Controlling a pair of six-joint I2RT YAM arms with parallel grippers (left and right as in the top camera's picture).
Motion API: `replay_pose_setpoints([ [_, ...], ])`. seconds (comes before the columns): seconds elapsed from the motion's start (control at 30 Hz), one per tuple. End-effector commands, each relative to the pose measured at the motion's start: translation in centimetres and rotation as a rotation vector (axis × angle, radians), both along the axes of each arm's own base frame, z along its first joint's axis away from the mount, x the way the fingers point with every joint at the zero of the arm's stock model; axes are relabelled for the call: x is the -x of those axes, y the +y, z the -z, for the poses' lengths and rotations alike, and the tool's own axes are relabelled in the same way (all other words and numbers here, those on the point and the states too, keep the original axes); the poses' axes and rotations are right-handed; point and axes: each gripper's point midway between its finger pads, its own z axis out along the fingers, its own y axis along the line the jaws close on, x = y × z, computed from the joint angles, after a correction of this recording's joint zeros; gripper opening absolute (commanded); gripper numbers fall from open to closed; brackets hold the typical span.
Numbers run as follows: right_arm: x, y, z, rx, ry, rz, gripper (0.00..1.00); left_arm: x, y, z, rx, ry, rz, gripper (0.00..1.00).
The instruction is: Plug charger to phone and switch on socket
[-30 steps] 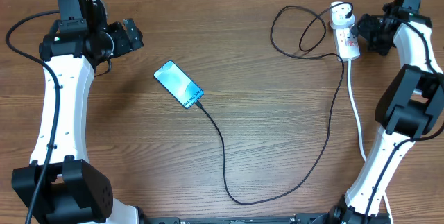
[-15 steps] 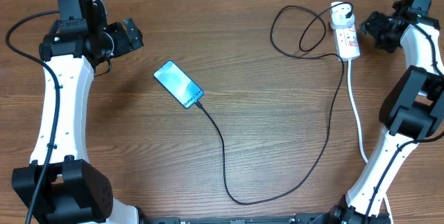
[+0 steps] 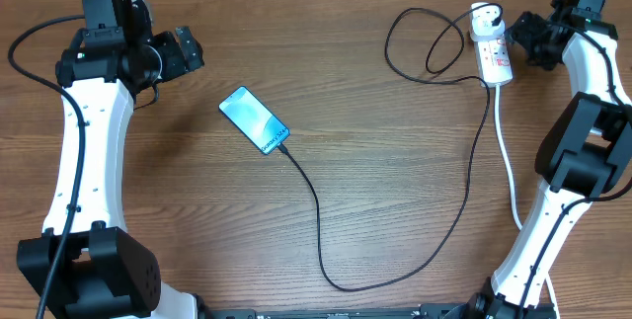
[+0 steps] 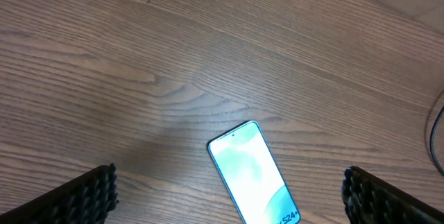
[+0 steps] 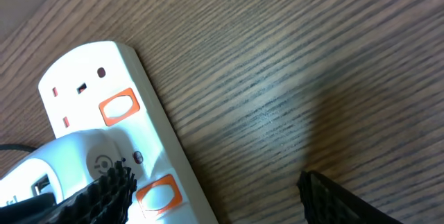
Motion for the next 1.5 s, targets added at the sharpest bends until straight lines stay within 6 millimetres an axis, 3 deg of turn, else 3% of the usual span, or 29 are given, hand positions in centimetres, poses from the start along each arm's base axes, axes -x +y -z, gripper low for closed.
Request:
replay_pose_setpoints([
  [0.0, -0.8, 0.4, -1.3, -0.005, -0.035, -0.009, 0.77, -0.1, 0.4, 0.1, -0.015, 0.001, -0.001, 1.00],
  [0.27, 0.1, 0.4, 0.1, -0.004, 0.004, 0.000, 0.78, -0.1, 0.4, 0.1, -0.015, 0.001, -0.001, 0.99],
  [0.67, 0.4, 0.6, 0.4, -0.010, 0.020, -0.001, 0.78, -0.1, 0.4, 0.1, -0.015, 0.001, -0.001, 1.00],
  [1.03, 1.1, 1.0, 3.7, -0.040, 0.080, -0.005, 0.78, -0.1, 0.4, 0.1, -0.015, 0.001, -0.001, 0.99],
  [1.47, 0.8, 1.2, 3.6, -0.045, 0.067, -0.012, 0.78, -0.1, 0.4, 0.1, -0.015, 0.001, -0.001, 1.00],
])
